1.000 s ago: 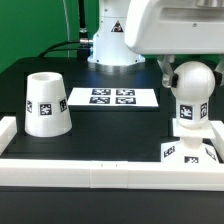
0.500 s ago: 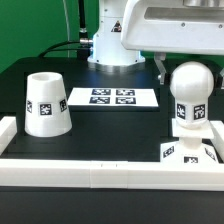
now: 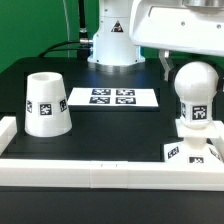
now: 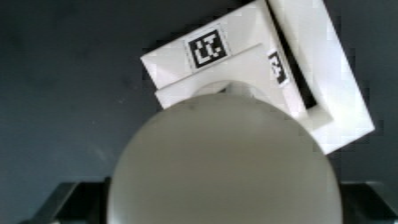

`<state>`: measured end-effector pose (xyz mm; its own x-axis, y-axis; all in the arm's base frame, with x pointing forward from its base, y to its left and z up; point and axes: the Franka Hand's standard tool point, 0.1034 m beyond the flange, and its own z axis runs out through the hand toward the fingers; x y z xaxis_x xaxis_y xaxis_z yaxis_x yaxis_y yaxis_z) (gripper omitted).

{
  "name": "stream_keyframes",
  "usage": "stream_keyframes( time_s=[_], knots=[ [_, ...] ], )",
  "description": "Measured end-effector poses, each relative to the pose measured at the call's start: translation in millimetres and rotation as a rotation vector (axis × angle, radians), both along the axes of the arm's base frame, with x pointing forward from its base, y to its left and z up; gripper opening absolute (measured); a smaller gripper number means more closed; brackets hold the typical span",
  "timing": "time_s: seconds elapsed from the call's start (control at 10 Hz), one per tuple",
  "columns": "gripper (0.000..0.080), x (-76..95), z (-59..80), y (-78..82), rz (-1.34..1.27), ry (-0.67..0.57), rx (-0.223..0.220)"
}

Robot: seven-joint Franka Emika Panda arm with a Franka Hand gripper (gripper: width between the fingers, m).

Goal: Assemble lamp

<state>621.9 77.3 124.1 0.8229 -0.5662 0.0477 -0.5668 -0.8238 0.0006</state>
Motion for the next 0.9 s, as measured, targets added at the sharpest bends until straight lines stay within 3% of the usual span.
stream_keyframes(
  time_s=[0.2, 0.7, 0.9],
  knots=[
    [0.0577, -0.4, -0.3, 0.8, -0.129, -0.002, 0.012],
    [0.0577, 0.6, 0.2, -2.8, -0.584, 0.006, 0.099],
    [0.0577, -0.3, -1.5, 2.8, -0.725, 0.001, 0.105]
  ],
)
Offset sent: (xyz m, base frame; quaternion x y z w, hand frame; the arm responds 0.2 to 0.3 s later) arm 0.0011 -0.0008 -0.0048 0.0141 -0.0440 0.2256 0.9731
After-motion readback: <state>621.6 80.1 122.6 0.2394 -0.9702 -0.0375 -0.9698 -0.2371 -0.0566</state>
